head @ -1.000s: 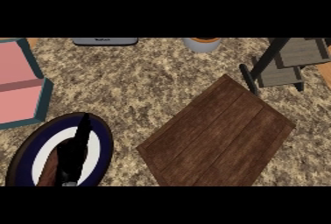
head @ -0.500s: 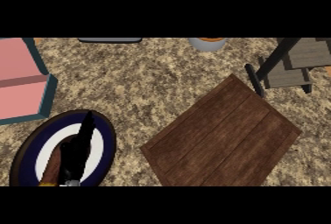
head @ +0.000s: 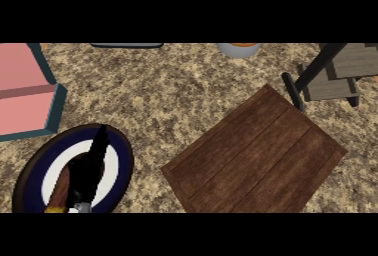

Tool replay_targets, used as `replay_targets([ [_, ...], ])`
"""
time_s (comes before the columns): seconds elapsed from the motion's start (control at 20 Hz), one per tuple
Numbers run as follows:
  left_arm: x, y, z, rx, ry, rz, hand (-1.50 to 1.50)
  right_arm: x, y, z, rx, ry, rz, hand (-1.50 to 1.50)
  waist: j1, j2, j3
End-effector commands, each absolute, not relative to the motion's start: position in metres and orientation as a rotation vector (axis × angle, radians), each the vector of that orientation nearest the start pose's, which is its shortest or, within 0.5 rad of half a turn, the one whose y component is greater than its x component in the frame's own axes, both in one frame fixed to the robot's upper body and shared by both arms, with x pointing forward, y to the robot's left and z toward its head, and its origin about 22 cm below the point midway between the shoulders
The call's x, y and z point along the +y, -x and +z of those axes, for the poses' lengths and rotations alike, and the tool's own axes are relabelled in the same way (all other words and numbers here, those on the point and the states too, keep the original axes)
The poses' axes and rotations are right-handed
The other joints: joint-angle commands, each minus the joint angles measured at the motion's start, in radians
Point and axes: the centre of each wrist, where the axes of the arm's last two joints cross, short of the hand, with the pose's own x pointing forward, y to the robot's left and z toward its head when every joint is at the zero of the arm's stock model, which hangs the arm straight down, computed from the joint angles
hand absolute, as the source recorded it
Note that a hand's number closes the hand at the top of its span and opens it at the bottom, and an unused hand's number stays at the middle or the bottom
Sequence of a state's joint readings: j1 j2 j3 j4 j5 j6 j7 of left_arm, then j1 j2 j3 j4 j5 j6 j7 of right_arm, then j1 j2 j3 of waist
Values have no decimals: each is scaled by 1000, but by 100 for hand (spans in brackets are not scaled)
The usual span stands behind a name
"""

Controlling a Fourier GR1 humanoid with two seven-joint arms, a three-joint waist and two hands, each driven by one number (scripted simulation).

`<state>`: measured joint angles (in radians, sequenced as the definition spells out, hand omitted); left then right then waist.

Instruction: Pick the tomato from the tray and place it in the tiered basket

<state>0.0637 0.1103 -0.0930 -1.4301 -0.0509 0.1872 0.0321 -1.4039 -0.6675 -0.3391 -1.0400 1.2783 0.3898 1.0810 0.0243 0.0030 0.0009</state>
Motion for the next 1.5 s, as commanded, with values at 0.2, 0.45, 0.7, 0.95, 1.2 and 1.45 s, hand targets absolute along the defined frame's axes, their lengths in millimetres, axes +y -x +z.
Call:
replay_targets([
  [0.2,240,-212,-50,-1319,-253,-42,0,-323,-400,409,-641,1559,-179,150,0,3,-1],
  [0.45,253,-206,-50,-1307,-251,-53,0,-353,-410,380,-633,1543,-237,150,10,7,-1],
  [0.7,262,-216,-47,-1303,-234,-36,0,-357,-411,371,-766,1357,-425,150,6,8,0],
  [0.95,238,-220,-65,-1307,-243,-44,0,-343,-419,362,-921,1246,-564,-150,0,10,-1],
  [1.2,233,-207,-59,-1304,-219,-39,0,-357,-413,347,-1090,1226,-747,-150,-4,3,0],
  [1.45,237,-212,-58,-1300,-253,-41,0,-378,-385,394,-1199,1425,-866,-150,-12,3,-1],
])
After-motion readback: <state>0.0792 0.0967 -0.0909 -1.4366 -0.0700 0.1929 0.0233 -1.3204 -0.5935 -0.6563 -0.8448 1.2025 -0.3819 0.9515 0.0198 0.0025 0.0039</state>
